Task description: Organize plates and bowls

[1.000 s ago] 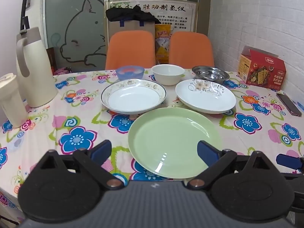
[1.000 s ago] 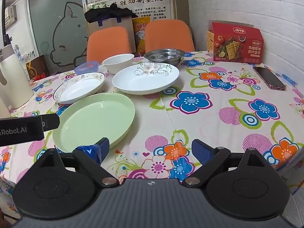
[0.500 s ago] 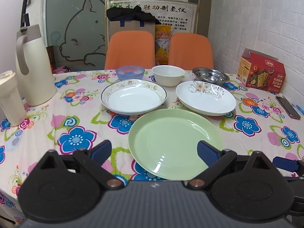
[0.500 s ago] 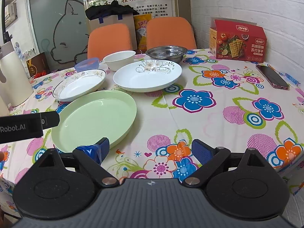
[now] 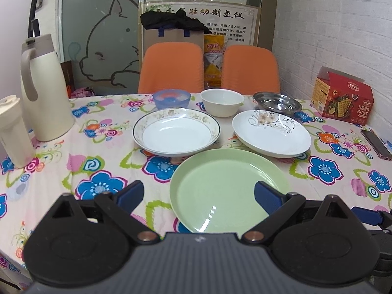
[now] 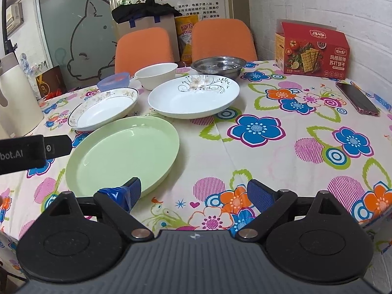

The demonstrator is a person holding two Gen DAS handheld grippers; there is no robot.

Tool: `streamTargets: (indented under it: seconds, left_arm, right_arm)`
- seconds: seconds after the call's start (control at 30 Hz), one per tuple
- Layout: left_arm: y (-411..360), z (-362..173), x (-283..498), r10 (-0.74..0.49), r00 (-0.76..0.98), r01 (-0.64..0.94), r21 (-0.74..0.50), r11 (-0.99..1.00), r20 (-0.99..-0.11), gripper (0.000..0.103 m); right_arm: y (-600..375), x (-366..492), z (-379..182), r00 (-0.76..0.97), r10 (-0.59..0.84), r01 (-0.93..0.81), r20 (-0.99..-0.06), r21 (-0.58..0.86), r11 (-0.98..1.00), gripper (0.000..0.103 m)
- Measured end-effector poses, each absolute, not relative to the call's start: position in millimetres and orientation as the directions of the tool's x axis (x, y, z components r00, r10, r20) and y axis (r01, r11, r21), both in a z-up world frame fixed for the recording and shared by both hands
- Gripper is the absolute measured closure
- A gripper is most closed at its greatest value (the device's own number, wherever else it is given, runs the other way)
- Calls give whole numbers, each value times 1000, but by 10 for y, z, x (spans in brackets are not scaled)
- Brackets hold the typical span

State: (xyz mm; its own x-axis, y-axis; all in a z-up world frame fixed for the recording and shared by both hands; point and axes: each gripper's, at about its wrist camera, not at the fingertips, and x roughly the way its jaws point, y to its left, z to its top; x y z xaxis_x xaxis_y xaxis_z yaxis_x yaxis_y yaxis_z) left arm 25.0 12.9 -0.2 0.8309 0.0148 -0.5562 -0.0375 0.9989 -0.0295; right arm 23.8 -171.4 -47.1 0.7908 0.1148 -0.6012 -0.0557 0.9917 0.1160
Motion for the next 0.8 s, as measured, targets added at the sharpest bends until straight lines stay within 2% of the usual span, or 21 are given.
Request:
streamTargets:
  seconds: [0.47, 0.8]
  left_arm:
    - [215, 69, 85, -1, 853, -28, -46, 999, -522, 7]
    - [291, 105, -9, -8, 866, -29, -67, 997, -500, 7]
  right_arm:
    - [-1603, 293, -443, 784, 117, -75, -609, 94, 993, 22]
    - [-1496, 99, -304, 814, 109, -94, -571, 57, 994, 22]
